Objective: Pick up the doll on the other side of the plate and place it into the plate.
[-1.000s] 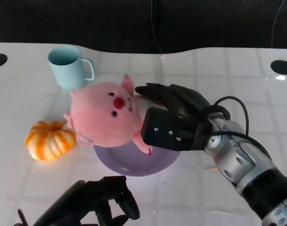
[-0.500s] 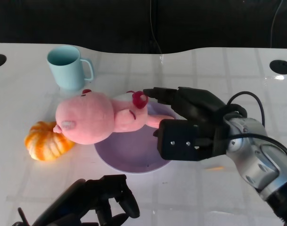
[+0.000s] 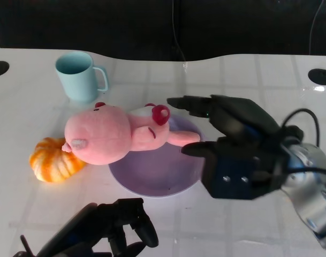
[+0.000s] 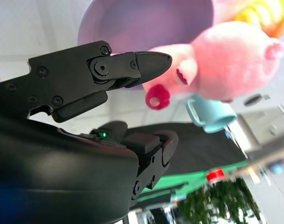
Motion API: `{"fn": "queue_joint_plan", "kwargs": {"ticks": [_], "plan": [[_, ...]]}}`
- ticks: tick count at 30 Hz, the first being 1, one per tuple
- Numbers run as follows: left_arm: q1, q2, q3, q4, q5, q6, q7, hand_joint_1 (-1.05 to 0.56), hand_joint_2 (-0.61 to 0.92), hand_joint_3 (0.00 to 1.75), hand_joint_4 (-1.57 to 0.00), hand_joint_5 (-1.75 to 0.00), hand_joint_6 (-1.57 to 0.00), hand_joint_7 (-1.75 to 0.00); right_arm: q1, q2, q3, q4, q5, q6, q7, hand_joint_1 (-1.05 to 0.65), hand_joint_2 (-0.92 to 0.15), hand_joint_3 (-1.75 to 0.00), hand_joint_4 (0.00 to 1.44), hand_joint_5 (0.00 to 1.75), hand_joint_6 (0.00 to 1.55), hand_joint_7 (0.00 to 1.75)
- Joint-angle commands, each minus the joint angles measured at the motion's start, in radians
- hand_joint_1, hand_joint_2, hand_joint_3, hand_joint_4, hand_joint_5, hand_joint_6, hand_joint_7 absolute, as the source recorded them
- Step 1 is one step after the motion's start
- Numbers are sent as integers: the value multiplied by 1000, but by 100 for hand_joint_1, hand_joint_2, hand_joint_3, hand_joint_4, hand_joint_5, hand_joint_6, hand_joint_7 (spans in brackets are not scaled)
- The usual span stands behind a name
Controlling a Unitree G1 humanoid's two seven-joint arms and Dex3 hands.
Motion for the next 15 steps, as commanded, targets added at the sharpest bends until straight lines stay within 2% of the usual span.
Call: {"fn": "queue_joint_plan", "kwargs": {"ticks": [1, 3, 6, 12, 13, 14, 15], "plan": [[-1, 6, 0, 2, 11, 4, 14, -16, 81, 67, -60, -175, -59, -130, 65, -24, -59, -53, 51, -50, -31, -48, -92, -27, 60, 69, 62, 16], [-3, 4, -4, -1, 17, 10, 17, -16, 82, 67, -60, -175, -59, -130, 121, -28, -97, -90, 96, -77, -37, -44, -92, -24, 67, 77, 69, 19], [-7, -1, -9, -3, 24, 21, 19, -17, 82, 66, -61, -175, -60, -130, 198, -46, -144, -127, 144, -144, -53, -28, -92, -17, 73, 96, 83, 24], [-14, -9, -16, -9, 35, 39, 28, -17, 81, 67, -58, -172, -61, -131, 328, -75, -223, -178, 218, -235, -57, -8, -88, -20, 78, 111, 98, 33], [-15, -9, -16, -11, 38, 43, 29, -18, 81, 66, -58, -171, -61, -131, 351, -82, -235, -194, 225, -239, -53, -5, -81, -35, 80, 114, 100, 35], [-16, -10, -16, -13, 38, 49, 28, -18, 81, 66, -58, -170, -60, -131, 373, -89, -246, -208, 230, -246, -49, -1, -64, -73, 85, 117, 105, 40], [-17, -11, -15, -15, 36, 53, 27, -18, 82, 66, -58, -170, -60, -130, 392, -95, -255, -220, 238, -252, -45, 3, -54, -94, 88, 119, 108, 44]]}}
